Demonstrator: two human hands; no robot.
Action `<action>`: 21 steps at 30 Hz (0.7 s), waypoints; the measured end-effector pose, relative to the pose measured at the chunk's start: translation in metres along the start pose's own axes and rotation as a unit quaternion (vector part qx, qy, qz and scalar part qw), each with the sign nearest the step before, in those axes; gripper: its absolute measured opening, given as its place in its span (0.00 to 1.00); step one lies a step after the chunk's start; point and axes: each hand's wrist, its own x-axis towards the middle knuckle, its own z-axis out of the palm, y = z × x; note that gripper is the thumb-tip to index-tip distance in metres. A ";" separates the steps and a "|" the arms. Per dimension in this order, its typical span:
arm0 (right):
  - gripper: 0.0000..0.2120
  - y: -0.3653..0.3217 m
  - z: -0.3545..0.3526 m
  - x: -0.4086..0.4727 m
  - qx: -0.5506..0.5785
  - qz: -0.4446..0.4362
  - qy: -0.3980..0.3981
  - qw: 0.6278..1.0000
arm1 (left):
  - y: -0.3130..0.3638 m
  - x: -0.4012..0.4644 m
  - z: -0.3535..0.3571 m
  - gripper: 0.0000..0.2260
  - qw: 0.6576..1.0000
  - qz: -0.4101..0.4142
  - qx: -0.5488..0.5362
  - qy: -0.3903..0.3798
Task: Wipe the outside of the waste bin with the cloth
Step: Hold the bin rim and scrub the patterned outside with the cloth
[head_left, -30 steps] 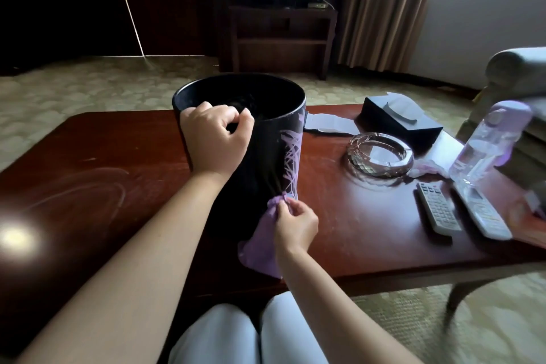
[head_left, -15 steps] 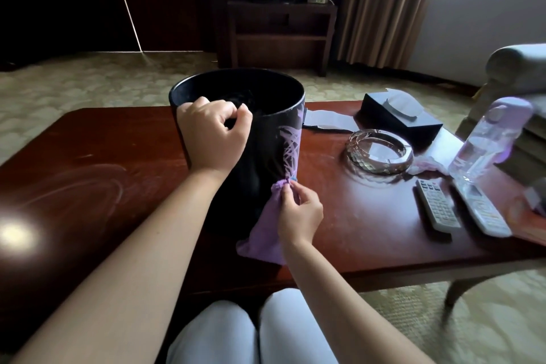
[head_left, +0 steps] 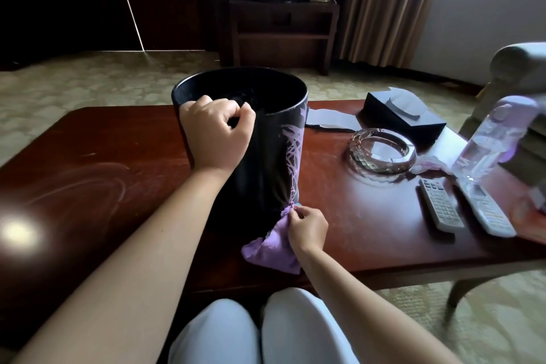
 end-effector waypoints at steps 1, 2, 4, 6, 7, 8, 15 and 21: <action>0.10 0.000 -0.001 0.002 -0.005 -0.001 0.005 1.000 | 0.000 0.000 0.000 0.16 1.000 0.001 -0.001 0.002; 0.10 0.001 -0.001 0.000 -0.011 -0.013 0.004 1.000 | 0.000 0.000 0.001 0.16 1.000 0.001 -0.002 0.004; 0.09 0.005 0.000 -0.011 -0.016 -0.062 -0.017 0.998 | 0.001 0.000 0.002 0.16 1.000 0.000 0.000 0.010; 0.08 0.010 0.000 -0.022 -0.018 -0.101 -0.051 0.993 | 0.000 -0.001 0.003 0.16 1.000 -0.001 0.003 0.015; 0.08 0.013 0.000 -0.022 -0.025 -0.110 -0.059 0.992 | 0.000 -0.002 0.003 0.16 1.000 0.000 0.004 0.017; 0.08 0.013 0.000 -0.019 -0.026 -0.105 -0.056 0.993 | -0.001 -0.002 0.003 0.16 1.000 0.003 0.004 0.018; 0.09 0.008 -0.003 0.003 -0.011 -0.053 0.006 0.999 | 0.000 -0.001 0.004 0.16 1.000 0.008 0.004 0.025; 0.05 0.019 -0.004 -0.002 0.000 -0.147 -0.027 0.989 | 0.000 -0.002 0.004 0.16 0.999 0.009 0.003 0.031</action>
